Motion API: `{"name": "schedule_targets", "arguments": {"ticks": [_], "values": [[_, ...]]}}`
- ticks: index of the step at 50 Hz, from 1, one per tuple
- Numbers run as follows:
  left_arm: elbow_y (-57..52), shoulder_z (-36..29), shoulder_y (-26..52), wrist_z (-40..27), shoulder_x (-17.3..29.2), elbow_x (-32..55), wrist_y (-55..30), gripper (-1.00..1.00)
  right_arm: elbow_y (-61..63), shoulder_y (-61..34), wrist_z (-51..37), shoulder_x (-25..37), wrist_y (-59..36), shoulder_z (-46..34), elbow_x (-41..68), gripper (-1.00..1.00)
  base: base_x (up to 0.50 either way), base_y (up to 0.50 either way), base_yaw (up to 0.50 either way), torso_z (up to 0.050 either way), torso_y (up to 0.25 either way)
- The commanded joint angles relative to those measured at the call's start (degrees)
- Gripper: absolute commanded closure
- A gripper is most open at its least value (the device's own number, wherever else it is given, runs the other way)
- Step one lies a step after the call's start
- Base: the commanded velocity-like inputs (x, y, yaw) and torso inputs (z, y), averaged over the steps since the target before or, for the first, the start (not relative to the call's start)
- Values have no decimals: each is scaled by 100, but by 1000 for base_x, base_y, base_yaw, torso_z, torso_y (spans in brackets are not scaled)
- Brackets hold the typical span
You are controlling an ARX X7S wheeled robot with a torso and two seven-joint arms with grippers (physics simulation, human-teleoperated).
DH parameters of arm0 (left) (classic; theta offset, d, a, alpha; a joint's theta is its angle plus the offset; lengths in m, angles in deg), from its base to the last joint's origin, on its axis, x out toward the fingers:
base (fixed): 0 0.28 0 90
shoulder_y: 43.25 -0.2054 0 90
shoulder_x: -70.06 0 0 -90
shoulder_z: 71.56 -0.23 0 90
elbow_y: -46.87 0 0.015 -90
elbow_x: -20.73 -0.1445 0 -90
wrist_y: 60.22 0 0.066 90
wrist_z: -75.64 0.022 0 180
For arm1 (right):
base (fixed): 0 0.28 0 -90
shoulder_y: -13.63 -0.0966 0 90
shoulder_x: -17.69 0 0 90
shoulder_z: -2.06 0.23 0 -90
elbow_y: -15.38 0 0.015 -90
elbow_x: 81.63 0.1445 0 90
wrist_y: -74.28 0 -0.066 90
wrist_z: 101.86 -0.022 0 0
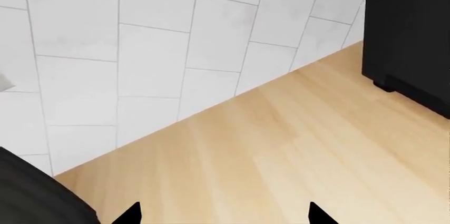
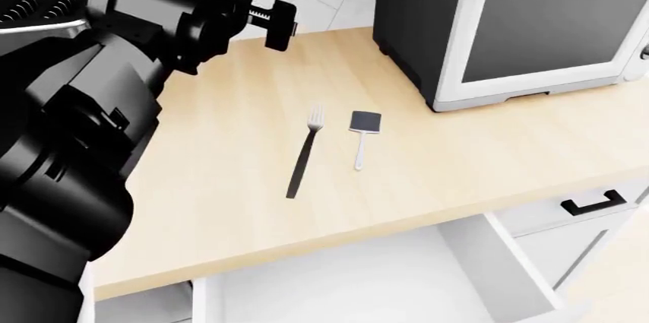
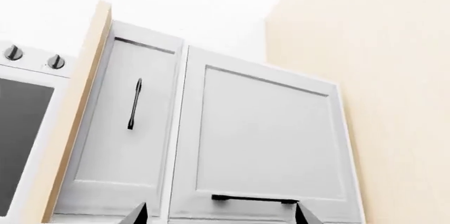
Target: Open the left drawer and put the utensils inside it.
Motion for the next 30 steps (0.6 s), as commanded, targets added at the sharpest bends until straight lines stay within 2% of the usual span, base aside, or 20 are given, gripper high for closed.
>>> {"name": "schedule_targets", "arguments": {"ticks": [1,6,10,13,18,26,30], "values": [[-2,1,-3,0,0,25,-2,-100,-2753,-642,324,1012,-391,583,470,-100,0,0,0,0,0],[-18,-21,-12,-4,0,63,-18,-100,-3366,-891,583,1213,-430,485,389,-100,0,0,0,0,0],[-41,-36,43,365,0,293,-241,-100,-3831,-1146,801,1364,-461,326,250,-100,0,0,0,0,0],[-144,-168,164,818,0,392,-763,-100,-3890,-1201,814,1372,-435,281,222,-100,0,0,0,0,0],[-362,-298,617,1054,0,871,-1697,-100,-3895,-1245,799,1365,-399,230,203,-100,0,0,0,0,0],[-606,-534,1064,835,0,1742,-2436,-100,-3904,-1286,792,1361,-394,161,199,-100,0,0,0,0,0],[-718,-641,1115,443,0,2225,-2833,-100,-3905,-1332,779,1353,-420,109,195,-100,0,0,0,0,0]]}}
